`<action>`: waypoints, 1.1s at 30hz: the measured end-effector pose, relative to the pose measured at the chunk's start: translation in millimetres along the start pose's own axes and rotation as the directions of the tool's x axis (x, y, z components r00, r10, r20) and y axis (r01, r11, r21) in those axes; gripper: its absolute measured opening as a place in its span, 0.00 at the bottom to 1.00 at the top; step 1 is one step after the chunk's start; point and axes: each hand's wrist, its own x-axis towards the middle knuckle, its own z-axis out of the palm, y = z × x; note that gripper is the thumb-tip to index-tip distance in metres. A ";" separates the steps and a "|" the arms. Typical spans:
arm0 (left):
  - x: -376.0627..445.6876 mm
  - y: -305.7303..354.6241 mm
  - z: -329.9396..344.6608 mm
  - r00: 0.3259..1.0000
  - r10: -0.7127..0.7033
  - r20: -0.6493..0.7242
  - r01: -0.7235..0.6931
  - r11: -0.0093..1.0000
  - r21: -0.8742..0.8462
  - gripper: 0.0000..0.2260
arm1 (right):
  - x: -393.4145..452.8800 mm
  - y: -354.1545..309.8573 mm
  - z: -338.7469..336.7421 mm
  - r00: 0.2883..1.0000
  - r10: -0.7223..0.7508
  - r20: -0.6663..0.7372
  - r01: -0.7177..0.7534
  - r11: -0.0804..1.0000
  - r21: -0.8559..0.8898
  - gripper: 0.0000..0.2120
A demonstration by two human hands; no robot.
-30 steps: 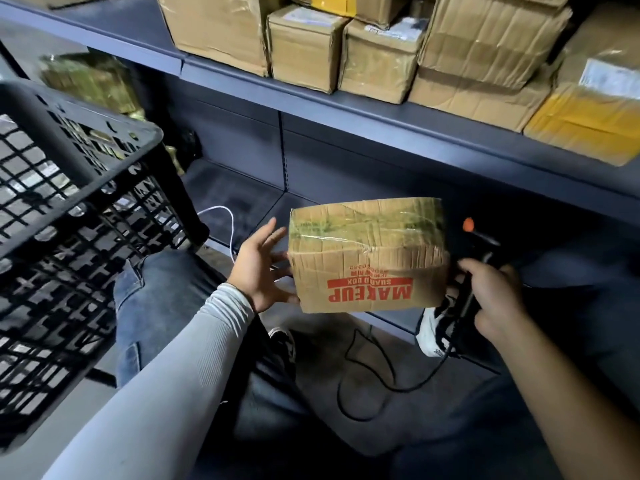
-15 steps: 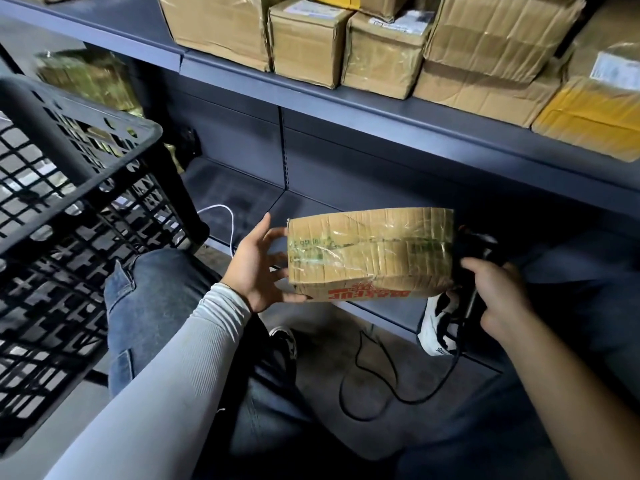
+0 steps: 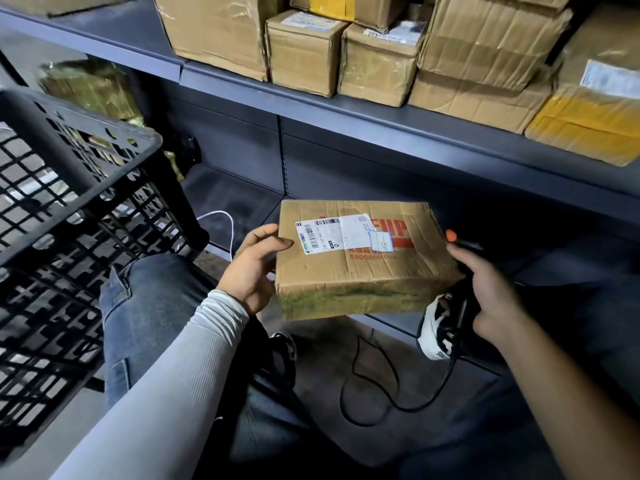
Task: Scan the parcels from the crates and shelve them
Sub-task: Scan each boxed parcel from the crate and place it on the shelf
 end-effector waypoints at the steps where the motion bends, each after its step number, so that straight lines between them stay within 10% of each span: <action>1: -0.2 -0.3 0.6 0.999 0.005 0.042 -0.006 1.000 0.012 0.30 | -1.0 -1.0 0.2 1.000 -0.004 -0.002 0.004 1.000 -0.009 0.18; 15: -13.7 7.2 9.5 0.939 -0.158 0.307 0.090 0.970 0.224 0.30 | 2.9 -3.2 -8.4 0.994 -0.028 -0.108 0.025 0.999 -0.036 0.08; 19: -11.8 1.5 10.5 0.980 -0.138 0.143 0.112 0.978 0.178 0.33 | 3.0 -4.6 -6.9 0.996 0.009 -0.093 -0.011 1.000 -0.022 0.04; 22: -13.8 0.5 16.7 0.996 -0.086 0.031 0.081 0.989 0.123 0.12 | 2.6 -1.6 -3.4 0.997 0.043 -0.059 -0.042 0.999 0.011 0.04; 28: -18.3 1.8 17.7 0.976 -0.211 0.058 0.209 0.977 0.052 0.09 | -0.5 10.0 5.9 0.992 0.115 -0.047 -0.111 0.991 0.078 0.05; 33: -17.3 -3.5 26.2 1.000 -0.008 0.013 0.008 0.999 -0.047 0.09 | -6.8 24.0 19.9 0.982 0.191 -0.007 -0.190 0.977 0.095 0.01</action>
